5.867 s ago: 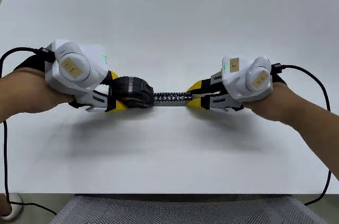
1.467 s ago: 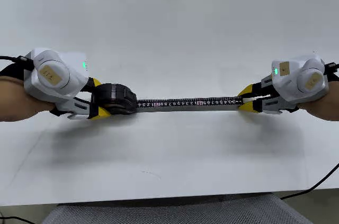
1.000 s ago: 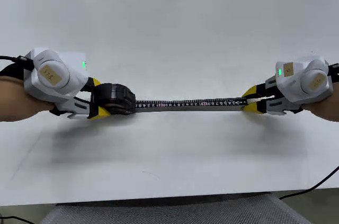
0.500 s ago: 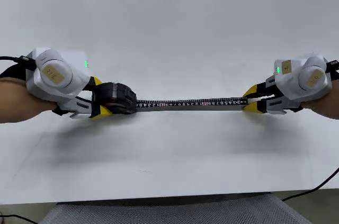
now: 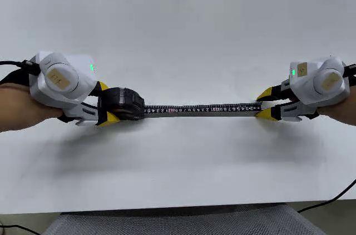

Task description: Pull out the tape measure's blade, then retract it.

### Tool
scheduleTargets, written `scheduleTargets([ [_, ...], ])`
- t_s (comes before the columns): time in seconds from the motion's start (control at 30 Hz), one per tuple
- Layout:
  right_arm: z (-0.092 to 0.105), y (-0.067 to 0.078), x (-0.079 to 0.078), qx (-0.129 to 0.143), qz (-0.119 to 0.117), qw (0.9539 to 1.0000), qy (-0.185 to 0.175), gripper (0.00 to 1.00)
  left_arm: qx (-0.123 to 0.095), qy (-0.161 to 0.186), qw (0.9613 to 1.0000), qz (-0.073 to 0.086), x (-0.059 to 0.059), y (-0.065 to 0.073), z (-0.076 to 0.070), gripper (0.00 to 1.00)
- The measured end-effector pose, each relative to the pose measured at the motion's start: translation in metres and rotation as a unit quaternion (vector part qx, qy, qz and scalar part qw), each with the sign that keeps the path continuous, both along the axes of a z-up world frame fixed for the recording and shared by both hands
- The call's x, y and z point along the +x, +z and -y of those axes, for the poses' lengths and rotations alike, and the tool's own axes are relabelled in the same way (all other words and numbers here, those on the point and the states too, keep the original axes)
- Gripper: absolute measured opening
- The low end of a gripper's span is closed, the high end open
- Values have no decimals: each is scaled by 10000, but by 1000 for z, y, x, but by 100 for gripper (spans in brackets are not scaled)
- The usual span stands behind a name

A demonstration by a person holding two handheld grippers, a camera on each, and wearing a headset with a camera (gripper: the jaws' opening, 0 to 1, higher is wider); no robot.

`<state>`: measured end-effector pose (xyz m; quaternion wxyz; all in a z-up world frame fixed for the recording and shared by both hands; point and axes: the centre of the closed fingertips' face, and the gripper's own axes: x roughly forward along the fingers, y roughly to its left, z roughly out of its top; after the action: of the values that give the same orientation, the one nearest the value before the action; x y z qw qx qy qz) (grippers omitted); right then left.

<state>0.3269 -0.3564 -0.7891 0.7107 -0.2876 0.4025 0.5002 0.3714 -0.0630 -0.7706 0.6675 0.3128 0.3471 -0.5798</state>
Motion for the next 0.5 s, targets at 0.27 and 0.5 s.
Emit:
scheduleTargets([
  [0.27, 0, 0, -1, -4, -24, 10000, -28, 19, -23, 34, 10000, -27, 1, 0, 0, 32],
  [0.5, -6, 5, -2, 176, -41, 9997, -174, 26, -127, 223, 9997, -62, 1, 3, -3, 38],
])
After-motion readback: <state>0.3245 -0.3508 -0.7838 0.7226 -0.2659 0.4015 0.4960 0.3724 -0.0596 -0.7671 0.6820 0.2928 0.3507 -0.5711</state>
